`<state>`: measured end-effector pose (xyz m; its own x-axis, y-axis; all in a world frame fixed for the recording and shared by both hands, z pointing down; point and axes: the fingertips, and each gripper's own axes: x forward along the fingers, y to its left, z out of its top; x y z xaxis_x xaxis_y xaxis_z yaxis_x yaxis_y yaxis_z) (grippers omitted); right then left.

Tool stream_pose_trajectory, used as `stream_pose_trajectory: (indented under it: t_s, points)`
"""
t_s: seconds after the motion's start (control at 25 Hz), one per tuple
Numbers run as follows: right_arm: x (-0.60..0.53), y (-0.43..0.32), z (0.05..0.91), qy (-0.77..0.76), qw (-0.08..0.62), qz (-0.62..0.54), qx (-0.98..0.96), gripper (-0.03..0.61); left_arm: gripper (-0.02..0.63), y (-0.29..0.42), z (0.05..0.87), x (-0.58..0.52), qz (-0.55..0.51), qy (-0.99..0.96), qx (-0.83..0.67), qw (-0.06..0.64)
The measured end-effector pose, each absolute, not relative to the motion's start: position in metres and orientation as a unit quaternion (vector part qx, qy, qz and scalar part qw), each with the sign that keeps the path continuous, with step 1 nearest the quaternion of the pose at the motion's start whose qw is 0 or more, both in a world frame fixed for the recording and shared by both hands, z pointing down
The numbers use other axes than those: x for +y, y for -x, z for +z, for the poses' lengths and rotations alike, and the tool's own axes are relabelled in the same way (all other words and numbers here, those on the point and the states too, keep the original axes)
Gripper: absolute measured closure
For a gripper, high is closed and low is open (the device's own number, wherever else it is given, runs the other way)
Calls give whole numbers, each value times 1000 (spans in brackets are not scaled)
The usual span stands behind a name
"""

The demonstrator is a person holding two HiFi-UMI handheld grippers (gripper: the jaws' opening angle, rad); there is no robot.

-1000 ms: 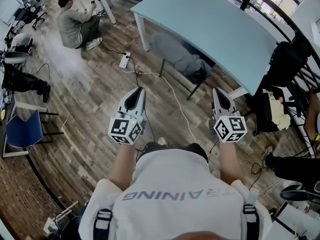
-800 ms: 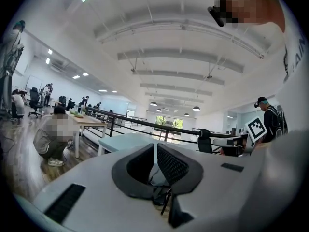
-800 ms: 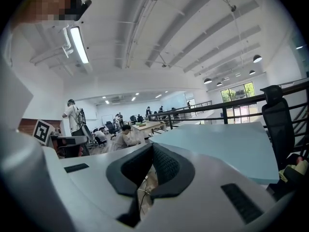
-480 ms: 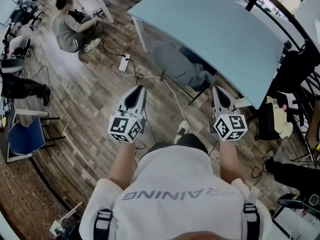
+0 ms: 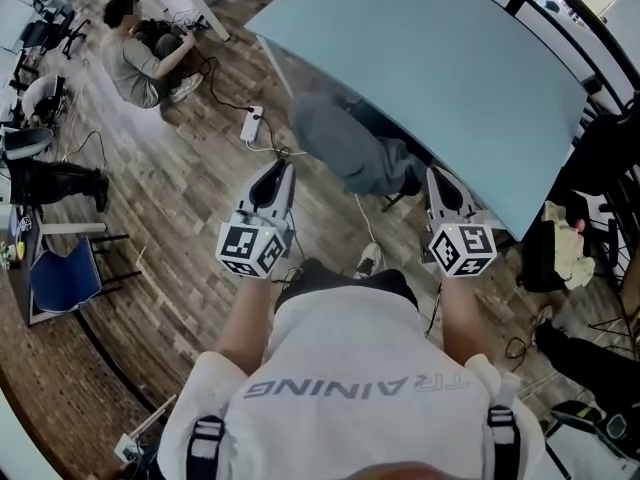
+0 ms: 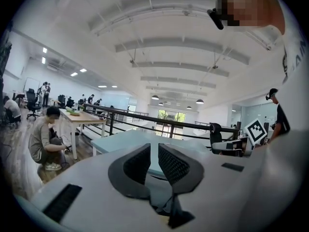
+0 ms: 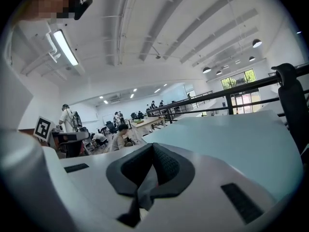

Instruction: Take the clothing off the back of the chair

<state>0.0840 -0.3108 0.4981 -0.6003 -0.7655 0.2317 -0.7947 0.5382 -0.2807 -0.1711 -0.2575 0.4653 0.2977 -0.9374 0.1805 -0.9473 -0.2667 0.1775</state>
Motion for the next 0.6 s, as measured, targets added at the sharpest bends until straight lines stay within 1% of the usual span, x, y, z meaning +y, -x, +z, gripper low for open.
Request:
stream_pose_trajectory:
  t_s: [0.24,0.36,0.4,0.52,0.56,0.6]
  points:
    - [-318,-71,509,-468,54,190,-862,561,563,187,479,-281,25,-808,-571,140]
    - [-318,-54,511,-486,65,191,-851,561,550,203,490,-295,24,-821,-549,155]
    - [-319,-49,513,-493,69,195,-845,560,532,208,494,-301,24,-827,-538,163]
    - [-321,-34,524,-516,87,204,-828,560,401,216,512,-320,36,-843,-500,194]
    - [-322,-28,530,-518,97,207,-825,548,371,219,521,-327,44,-846,-491,204]
    - [-323,-22,537,-516,107,211,-823,474,349,222,531,-333,53,-847,-483,214]
